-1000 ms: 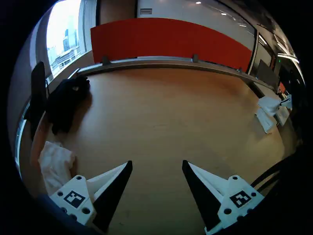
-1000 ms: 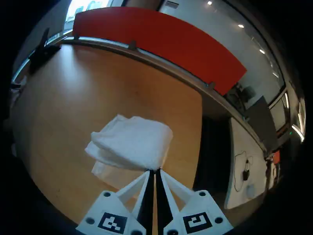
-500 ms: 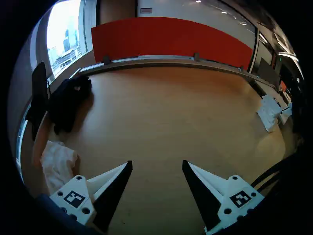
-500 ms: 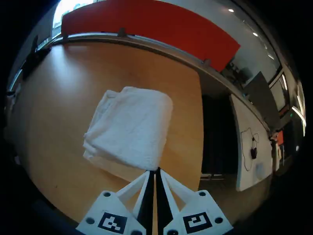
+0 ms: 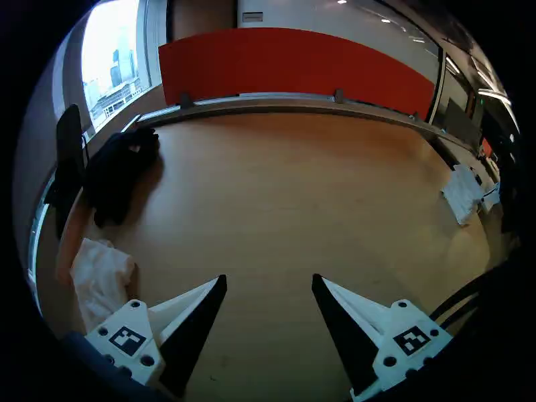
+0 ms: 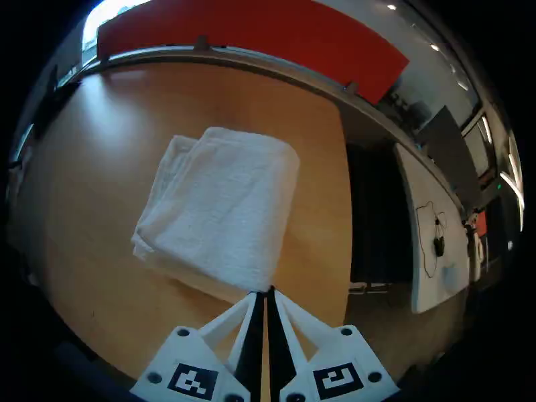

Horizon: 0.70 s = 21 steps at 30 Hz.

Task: Fold towel

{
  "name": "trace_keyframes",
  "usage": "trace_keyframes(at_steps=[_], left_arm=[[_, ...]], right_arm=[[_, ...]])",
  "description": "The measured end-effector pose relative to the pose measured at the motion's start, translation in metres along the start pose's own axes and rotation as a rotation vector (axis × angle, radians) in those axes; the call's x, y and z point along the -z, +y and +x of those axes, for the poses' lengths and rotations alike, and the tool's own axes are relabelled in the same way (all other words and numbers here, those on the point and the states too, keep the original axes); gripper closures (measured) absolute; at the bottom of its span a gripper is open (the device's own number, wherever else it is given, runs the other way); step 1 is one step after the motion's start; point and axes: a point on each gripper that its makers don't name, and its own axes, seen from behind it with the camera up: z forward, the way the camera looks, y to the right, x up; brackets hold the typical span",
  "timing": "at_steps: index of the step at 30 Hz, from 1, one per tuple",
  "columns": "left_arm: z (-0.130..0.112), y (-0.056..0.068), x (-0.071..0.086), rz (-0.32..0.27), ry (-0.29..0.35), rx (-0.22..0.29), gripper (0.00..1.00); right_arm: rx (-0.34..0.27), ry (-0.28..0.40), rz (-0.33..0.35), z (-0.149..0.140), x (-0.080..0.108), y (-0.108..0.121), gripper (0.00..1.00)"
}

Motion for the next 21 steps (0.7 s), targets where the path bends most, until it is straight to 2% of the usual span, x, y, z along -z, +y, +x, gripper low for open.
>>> trace_keyframes(at_steps=[8, 12, 14, 16, 17, 20, 21], left_arm=[[0.0006, 0.0010, -0.0008, -0.001, 0.000, -0.003, 0.06], [0.0016, 0.0018, -0.0010, -0.002, 0.000, -0.003, 0.06], [0.0017, 0.0024, -0.0011, -0.003, 0.000, -0.002, 0.05], [0.0014, 0.0028, -0.0015, -0.004, -0.001, -0.001, 0.06], [0.0012, 0.0030, -0.0017, -0.004, -0.001, -0.001, 0.06], [0.0008, 0.0034, -0.0023, -0.005, -0.002, 0.000, 0.06], [0.0008, 0.0035, -0.0025, -0.005, -0.002, 0.001, 0.06]], right_arm=[[0.000, -0.002, -0.012, -0.0015, -0.0031, -0.0012, 0.96], [-0.002, -0.003, -0.023, -0.0016, -0.0032, 0.0000, 0.87], [-0.003, -0.003, -0.025, -0.0025, -0.0031, -0.0002, 0.78], [-0.005, -0.004, -0.027, -0.0033, -0.0031, -0.0002, 0.65], [-0.006, -0.004, -0.029, -0.0037, -0.0031, -0.0002, 0.56], [-0.010, -0.002, -0.026, -0.0043, -0.0027, -0.0024, 0.22], [-0.011, 0.000, -0.024, -0.0040, -0.0025, -0.0036, 0.14]])
